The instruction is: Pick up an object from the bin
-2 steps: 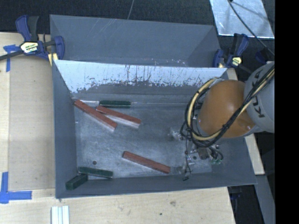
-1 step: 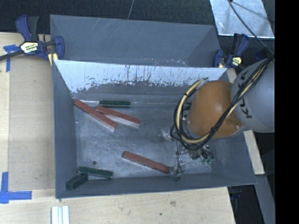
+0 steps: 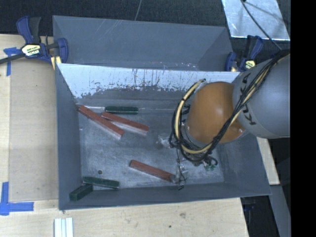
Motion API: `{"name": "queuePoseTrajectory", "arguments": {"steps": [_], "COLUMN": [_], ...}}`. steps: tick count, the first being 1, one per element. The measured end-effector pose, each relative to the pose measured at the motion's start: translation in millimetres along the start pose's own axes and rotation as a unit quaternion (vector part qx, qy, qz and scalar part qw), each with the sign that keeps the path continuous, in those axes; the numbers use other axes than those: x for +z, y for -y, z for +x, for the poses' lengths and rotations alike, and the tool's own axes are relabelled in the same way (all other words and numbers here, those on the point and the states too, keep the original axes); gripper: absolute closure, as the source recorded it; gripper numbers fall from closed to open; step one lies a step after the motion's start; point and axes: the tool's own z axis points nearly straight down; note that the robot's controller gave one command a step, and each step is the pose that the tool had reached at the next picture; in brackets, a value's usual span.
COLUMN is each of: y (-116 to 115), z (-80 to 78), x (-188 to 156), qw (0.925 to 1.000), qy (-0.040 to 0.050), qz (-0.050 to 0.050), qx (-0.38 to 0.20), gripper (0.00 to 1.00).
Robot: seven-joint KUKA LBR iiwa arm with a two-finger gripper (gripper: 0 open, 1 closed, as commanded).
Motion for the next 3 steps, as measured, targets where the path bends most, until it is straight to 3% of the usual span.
{"name": "queuePoseTrajectory", "arguments": {"steps": [1,2,3], "y": [-15,-36,-26], "z": [-8.7,-3.1,3.0], "x": [-3,-14,24], "qw": [0.9999,0.9993,0.9974], "qy": [0.0005,-0.0016,-0.0009], "qz": [-0.001,0.0,0.0], "qx": [0.013,0.038,-0.073], "gripper": [0.0,0.0,1.0]}}
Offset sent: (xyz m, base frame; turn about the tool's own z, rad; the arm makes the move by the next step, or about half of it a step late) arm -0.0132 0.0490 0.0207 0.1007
